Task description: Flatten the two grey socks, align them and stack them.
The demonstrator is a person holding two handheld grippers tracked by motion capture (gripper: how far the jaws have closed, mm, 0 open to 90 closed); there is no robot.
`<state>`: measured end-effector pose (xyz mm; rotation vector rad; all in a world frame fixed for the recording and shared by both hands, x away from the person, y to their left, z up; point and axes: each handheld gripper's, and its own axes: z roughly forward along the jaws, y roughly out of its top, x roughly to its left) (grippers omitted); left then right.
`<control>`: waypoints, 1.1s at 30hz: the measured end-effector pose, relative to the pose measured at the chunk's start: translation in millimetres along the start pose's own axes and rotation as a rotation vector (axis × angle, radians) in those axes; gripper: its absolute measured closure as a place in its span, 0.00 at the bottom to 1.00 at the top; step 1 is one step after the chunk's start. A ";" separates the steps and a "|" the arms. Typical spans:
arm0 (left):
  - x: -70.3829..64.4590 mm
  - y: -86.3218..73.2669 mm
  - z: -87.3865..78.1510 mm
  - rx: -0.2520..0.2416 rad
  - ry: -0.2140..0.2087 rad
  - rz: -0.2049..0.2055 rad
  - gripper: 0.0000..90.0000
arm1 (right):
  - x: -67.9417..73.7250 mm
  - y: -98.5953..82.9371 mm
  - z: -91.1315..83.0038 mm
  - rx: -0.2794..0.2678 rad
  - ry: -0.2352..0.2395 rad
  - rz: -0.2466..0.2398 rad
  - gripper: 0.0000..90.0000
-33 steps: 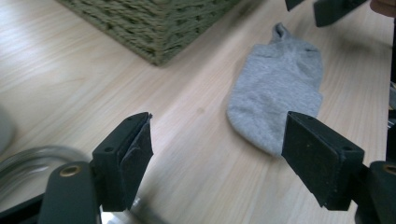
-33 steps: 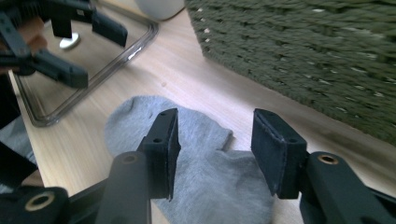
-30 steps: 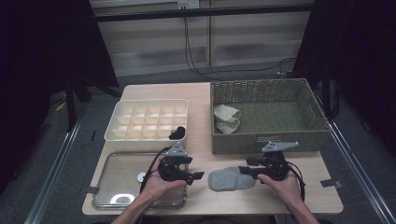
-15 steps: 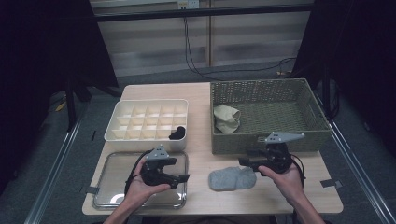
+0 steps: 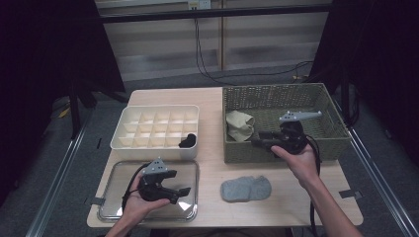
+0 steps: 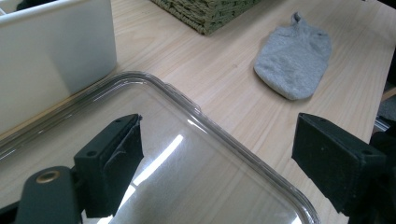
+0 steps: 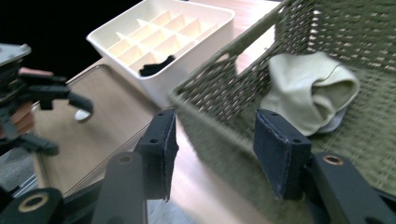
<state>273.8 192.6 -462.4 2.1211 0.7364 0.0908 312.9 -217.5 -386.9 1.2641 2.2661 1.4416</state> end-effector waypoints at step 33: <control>6.3 -3.7 -4.1 -0.001 0.015 -0.015 0.13 | -68.6 69.1 93.0 0.215 -0.094 -0.007 0.58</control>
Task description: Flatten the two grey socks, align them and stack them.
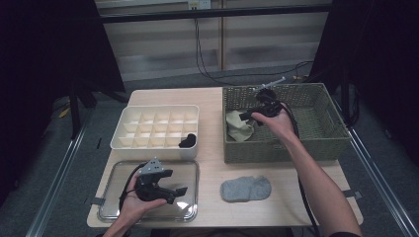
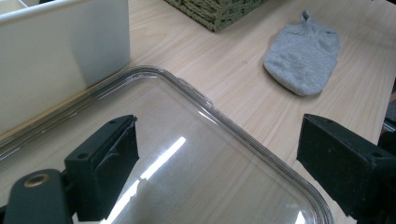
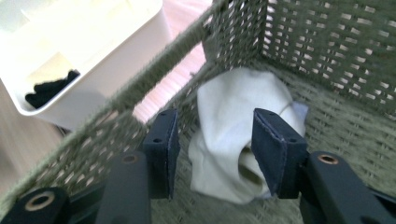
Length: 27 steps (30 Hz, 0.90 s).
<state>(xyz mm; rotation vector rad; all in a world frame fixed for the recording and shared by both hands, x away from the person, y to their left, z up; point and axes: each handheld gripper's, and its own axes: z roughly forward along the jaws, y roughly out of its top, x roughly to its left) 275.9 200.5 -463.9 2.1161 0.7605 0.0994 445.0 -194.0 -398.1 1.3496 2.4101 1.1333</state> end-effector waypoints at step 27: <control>7.0 -1.1 -1.6 -0.007 0.018 -0.010 0.13 | -22.7 1.3 73.9 0.311 -0.042 0.000 0.65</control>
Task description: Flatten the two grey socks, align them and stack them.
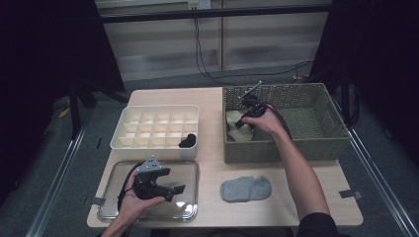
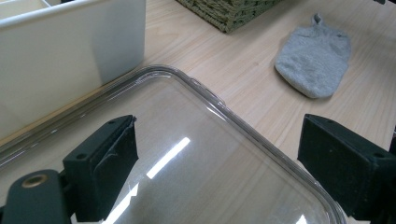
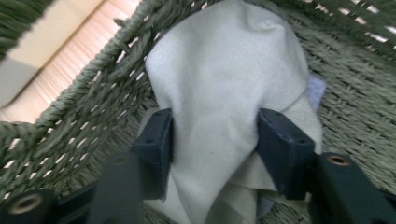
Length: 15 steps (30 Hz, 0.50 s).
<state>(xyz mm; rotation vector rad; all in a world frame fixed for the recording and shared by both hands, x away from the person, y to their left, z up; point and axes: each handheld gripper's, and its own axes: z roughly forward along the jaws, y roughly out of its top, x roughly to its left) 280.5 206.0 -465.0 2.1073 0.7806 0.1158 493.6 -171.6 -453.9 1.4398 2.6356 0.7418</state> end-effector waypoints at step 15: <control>0.4 -0.2 1.8 0.008 -0.002 -0.003 0.13 | -19.6 -16.6 -45.7 -0.202 0.053 0.070 0.91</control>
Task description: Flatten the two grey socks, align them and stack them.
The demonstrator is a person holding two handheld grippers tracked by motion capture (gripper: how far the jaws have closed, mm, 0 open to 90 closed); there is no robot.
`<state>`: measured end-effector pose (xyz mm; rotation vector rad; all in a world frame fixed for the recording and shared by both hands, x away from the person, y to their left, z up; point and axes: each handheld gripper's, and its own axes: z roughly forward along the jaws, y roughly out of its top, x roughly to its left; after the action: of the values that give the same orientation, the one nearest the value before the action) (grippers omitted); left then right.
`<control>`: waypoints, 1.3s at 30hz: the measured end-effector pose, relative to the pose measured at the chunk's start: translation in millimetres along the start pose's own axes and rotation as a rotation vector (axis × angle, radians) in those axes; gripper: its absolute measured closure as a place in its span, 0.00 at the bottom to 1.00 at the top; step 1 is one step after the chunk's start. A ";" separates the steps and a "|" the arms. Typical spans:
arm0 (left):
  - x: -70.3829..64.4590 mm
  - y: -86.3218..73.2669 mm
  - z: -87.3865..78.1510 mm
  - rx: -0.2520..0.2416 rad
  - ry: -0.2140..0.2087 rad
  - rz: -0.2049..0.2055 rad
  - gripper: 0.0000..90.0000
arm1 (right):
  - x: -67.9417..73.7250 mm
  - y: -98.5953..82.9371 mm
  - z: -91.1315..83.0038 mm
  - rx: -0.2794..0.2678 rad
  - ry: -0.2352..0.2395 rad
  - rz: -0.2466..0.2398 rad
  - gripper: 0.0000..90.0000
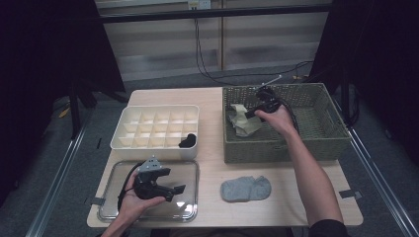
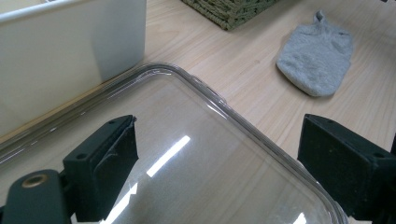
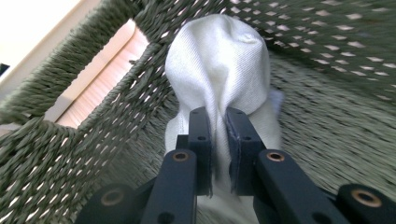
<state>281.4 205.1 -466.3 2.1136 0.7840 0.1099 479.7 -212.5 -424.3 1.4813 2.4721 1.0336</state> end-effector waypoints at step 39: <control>0.9 0.6 0.9 0.003 -0.010 0.001 0.14 | 6.5 5.0 1.2 -0.068 0.018 0.002 0.66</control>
<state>282.7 204.6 -466.7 2.1161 0.7774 0.0985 480.5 -205.2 -420.6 1.4623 2.4220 1.1240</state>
